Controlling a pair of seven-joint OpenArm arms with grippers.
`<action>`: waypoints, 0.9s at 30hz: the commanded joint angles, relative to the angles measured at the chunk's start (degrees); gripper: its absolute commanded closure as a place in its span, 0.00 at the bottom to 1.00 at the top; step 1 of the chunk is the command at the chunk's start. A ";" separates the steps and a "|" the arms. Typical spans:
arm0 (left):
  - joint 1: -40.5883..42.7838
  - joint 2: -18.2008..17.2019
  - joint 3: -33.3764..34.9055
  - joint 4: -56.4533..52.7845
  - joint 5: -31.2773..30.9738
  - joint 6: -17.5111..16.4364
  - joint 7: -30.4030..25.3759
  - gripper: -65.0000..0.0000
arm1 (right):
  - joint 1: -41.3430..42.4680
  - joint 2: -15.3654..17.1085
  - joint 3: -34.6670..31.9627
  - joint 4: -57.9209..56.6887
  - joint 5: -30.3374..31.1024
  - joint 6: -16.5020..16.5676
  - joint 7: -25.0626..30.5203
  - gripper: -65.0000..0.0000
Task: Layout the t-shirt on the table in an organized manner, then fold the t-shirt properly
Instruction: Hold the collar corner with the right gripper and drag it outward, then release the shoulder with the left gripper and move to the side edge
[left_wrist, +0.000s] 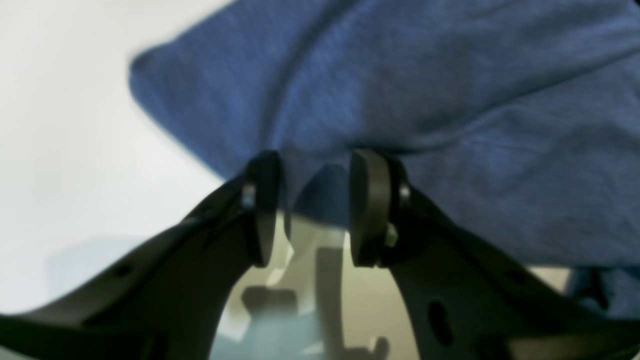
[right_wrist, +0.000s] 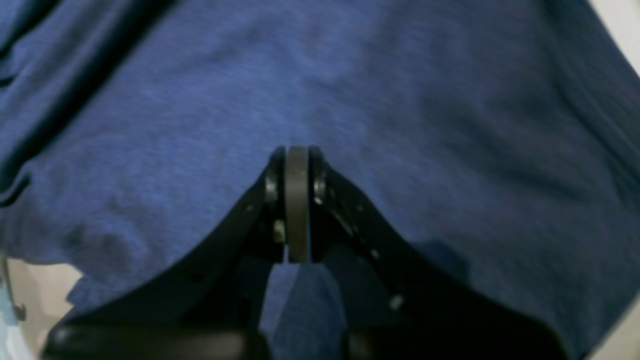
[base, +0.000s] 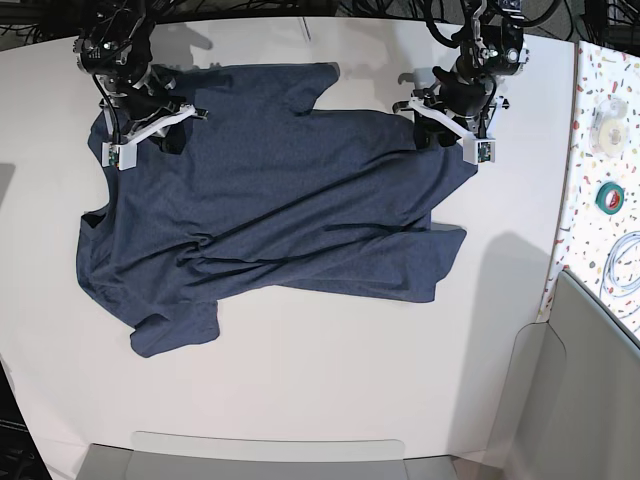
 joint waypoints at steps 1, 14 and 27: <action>0.18 -0.27 -0.14 2.60 -0.24 -0.14 -1.84 0.62 | -0.40 0.32 -0.08 0.84 0.45 0.21 1.06 1.00; 0.09 0.70 -14.83 7.35 -12.19 -0.40 -1.32 0.61 | -1.02 5.85 6.60 -11.65 0.19 0.12 1.14 1.00; -0.52 0.96 -17.81 -0.92 -17.91 -0.40 13.19 0.52 | 1.01 17.63 12.49 -14.20 0.19 0.04 1.06 1.00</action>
